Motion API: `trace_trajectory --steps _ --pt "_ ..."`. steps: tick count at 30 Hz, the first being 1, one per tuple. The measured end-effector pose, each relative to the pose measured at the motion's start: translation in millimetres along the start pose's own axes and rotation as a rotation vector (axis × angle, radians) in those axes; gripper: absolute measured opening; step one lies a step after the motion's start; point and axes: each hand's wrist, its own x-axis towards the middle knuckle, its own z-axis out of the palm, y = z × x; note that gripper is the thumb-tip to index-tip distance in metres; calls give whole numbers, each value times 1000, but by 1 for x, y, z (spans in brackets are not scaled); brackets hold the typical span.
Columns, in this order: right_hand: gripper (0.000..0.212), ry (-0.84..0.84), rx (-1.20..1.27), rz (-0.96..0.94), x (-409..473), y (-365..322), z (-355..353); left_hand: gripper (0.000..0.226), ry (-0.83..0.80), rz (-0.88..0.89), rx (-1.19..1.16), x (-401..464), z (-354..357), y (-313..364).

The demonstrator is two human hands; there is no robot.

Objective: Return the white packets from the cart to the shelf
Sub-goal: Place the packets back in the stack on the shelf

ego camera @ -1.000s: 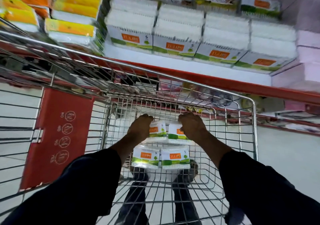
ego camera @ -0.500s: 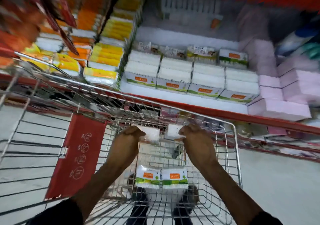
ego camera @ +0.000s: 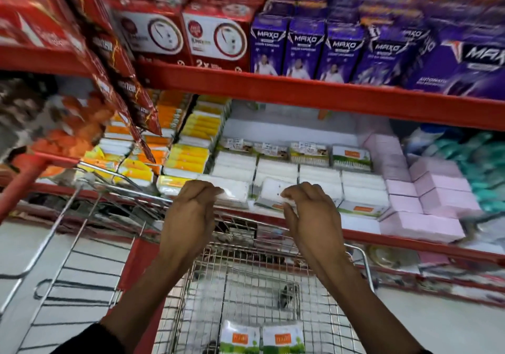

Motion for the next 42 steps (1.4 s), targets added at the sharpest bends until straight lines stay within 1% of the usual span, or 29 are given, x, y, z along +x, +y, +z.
trace_trajectory --steps 5,12,24,32,33,35,38,40,42 --pt "24 -32 -15 24 15 5 28 35 -76 -33 -2 17 21 -10" --pt "26 -92 -91 29 23 9 59 41 -138 -63 26 20 46 -20" --pt "28 -123 -101 36 26 10 75 41 -130 -114 -2 22 58 -24" --pt "32 -128 -99 3 25 16 77 42 -127 -82 53 22 66 -25" --pt "35 -130 -99 -7 22 17 76 41 -121 -76 78 19 66 -24" --pt "46 -115 -95 -26 9 20 73 45 -118 -76 121 4 66 -20" --pt "59 -84 -79 -48 -27 27 71 57 -142 -11 156 -35 72 -12" --pt "64 -123 -105 -65 -61 35 79 63 -215 41 175 -69 86 -11" --pt "67 -208 -122 -70 -94 47 94 68 -306 68 170 -104 105 -15"
